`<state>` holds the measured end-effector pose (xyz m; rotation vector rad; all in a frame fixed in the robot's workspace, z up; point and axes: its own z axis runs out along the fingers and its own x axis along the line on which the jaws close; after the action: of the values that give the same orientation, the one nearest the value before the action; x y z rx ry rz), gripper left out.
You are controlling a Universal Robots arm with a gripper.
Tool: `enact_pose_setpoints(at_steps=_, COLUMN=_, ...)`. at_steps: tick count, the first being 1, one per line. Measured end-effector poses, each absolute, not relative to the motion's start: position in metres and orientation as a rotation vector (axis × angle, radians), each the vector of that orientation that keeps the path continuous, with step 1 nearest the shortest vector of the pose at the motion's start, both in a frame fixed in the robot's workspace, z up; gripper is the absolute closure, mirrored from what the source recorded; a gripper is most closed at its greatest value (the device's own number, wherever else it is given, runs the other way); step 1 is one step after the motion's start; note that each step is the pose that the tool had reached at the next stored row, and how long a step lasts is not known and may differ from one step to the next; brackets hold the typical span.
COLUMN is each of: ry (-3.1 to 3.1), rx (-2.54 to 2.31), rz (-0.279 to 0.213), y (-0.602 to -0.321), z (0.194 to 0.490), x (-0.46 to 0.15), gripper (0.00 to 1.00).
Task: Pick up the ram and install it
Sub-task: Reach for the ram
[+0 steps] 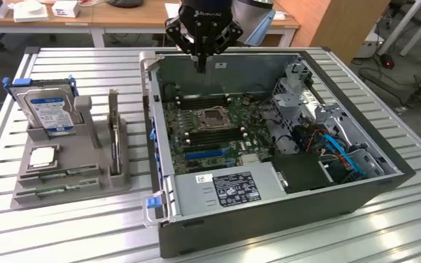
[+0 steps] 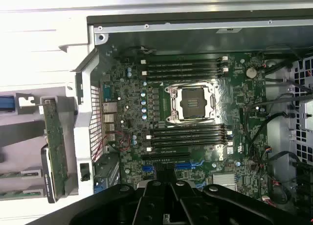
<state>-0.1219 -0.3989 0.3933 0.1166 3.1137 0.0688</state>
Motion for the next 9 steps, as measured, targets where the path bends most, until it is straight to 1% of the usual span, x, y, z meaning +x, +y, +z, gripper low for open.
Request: enact_pose_setpoints(at_steps=9, ry=3.114, rx=0.117, rz=0.069, y=-0.3989, z=0.3933, x=-0.1219, gripper=0.91)
